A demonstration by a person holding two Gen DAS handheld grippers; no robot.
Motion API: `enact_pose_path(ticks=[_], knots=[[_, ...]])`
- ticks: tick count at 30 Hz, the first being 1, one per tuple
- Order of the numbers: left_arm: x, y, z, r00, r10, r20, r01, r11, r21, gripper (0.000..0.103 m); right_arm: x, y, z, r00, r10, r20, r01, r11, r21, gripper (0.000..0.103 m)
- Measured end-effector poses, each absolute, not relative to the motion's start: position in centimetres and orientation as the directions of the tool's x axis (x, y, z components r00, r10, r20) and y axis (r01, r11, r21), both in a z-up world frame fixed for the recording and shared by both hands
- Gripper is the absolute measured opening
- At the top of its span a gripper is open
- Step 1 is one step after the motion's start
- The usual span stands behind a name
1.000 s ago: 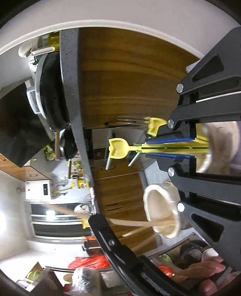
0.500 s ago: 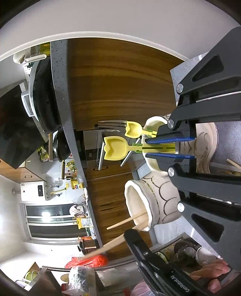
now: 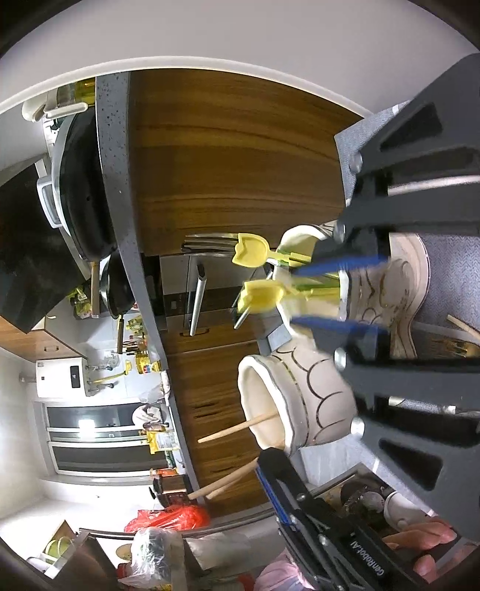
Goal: Organize utensils
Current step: 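Insert the chopstick into the tall cup while the right tool inserts the spoon into the short cup, then open both tools and move them back over the cloth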
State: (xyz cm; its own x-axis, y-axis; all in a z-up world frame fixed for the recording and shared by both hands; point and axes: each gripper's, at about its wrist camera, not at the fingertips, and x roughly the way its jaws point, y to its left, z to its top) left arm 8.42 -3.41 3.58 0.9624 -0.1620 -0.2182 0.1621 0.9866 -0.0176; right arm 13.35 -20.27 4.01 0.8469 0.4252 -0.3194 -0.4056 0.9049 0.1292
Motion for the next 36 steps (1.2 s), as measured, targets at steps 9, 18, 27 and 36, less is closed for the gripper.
enact_pose_path(ticks=[9, 18, 27, 36], knots=[[5.9, -1.8, 4.5, 0.975, -0.163, -0.151, 0.157, 0.986, -0.050, 0.054, 11.8, -21.4, 5.2, 0.866, 0.427, -0.259, -0.399, 0.904, 0.157, 0.065], [3.2, -0.7, 4.6, 0.981, -0.147, -0.127, 0.138, 0.987, -0.079, 0.091, 9.5, -23.2, 5.7, 0.873, 0.444, -0.203, -0.402, 0.890, 0.216, 0.098], [1.8, 1.4, 3.2, 0.979, -0.097, -0.180, 0.080, 0.992, -0.100, 0.096, 8.1, -24.4, 4.5, 0.883, 0.400, -0.245, -0.344, 0.907, 0.242, 0.098], [1.0, 2.7, 1.3, 0.965, -0.070, -0.252, 0.048, 0.994, -0.093, 0.097, 6.8, -24.6, 2.6, 0.873, 0.367, -0.321, -0.305, 0.925, 0.229, 0.098]])
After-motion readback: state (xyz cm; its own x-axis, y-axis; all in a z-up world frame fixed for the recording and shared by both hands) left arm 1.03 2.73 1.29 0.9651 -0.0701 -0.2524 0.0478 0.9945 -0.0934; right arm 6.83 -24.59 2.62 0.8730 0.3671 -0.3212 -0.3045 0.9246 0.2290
